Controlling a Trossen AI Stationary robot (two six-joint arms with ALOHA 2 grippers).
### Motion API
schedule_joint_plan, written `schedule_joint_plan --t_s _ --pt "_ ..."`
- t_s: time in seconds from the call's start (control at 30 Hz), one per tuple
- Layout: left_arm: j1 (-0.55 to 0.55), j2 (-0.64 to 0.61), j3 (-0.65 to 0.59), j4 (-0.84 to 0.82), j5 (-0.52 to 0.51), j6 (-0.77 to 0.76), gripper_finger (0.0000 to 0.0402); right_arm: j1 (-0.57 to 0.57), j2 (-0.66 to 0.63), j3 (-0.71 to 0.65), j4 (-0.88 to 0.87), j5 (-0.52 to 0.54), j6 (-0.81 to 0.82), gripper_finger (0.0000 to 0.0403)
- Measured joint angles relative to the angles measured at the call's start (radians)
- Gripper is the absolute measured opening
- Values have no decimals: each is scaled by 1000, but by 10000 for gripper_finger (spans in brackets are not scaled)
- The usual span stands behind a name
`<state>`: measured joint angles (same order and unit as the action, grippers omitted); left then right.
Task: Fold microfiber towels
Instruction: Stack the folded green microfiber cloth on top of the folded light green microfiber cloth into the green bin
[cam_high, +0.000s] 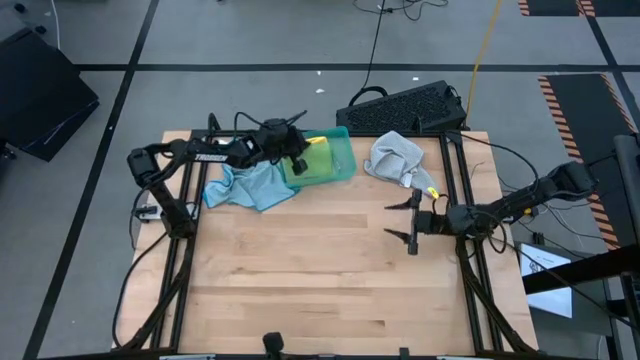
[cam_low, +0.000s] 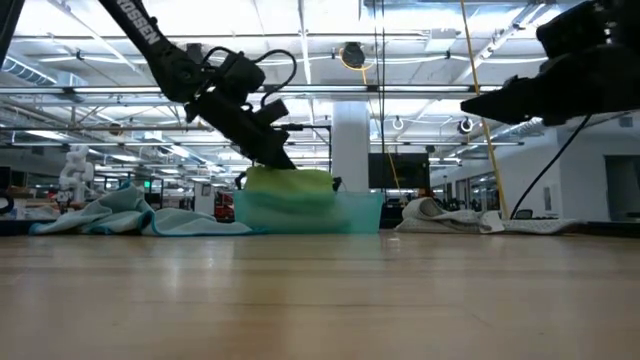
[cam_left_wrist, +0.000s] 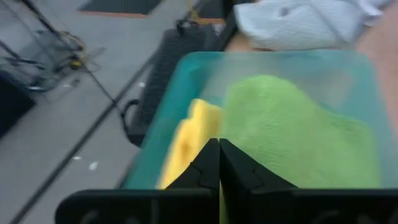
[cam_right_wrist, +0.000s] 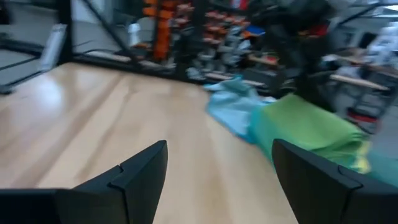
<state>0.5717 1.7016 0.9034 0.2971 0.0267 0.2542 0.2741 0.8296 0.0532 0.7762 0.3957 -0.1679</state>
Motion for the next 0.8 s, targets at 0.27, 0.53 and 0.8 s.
schedule_joint_plan --t_s 0.27,0.53,0.8 --pt "-11 -87 33 103 41 70 9 -161 3 0 20 -5 33 279" --pt "-51 -8 21 -36 186 163 8 -249 15 0 73 -8 -23 279" --pt "48 139 24 34 126 82 6 -316 21 0 95 -90 -30 279"
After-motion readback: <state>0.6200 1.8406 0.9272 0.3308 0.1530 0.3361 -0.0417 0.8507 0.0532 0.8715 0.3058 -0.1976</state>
